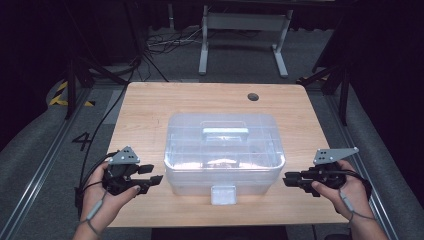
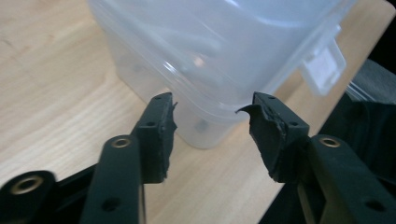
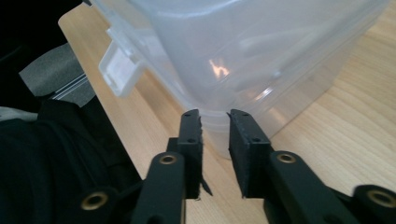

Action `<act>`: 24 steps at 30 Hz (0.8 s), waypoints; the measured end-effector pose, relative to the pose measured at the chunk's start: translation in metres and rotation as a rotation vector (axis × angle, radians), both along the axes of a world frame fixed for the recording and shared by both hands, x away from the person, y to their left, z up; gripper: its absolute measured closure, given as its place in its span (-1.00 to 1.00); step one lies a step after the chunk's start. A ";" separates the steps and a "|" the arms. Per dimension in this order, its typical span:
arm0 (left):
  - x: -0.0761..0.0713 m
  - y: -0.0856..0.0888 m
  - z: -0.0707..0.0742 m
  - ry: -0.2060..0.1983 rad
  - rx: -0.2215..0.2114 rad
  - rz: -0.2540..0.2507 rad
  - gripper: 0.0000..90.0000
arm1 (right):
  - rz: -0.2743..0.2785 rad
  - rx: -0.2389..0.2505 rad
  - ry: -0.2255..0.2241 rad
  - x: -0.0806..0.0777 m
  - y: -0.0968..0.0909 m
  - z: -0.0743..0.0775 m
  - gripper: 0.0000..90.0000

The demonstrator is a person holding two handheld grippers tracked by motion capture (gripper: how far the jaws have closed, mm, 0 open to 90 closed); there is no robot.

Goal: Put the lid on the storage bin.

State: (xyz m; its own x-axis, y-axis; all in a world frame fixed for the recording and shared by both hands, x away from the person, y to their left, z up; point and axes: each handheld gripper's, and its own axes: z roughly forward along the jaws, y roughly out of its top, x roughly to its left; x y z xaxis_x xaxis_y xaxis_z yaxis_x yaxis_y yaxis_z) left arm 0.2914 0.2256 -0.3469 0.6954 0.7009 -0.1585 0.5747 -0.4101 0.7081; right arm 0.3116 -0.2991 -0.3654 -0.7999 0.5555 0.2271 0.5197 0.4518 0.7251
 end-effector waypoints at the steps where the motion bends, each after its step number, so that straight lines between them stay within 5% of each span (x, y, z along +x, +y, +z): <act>1: 0.001 0.003 0.001 -0.008 -0.009 0.013 0.11 | -0.009 0.008 -0.006 0.001 -0.001 0.001 0.50; 7: 0.008 0.019 0.001 -0.027 -0.027 0.090 0.01 | -0.062 0.009 -0.056 0.006 -0.012 0.007 0.23; 14: 0.026 0.036 -0.003 -0.095 0.004 0.183 -0.19 | -0.174 0.024 -0.142 0.026 -0.035 0.013 -0.06; 24: 0.060 0.053 -0.021 -0.104 0.065 0.240 -0.30 | -0.295 -0.006 -0.180 0.062 -0.062 -0.002 -0.23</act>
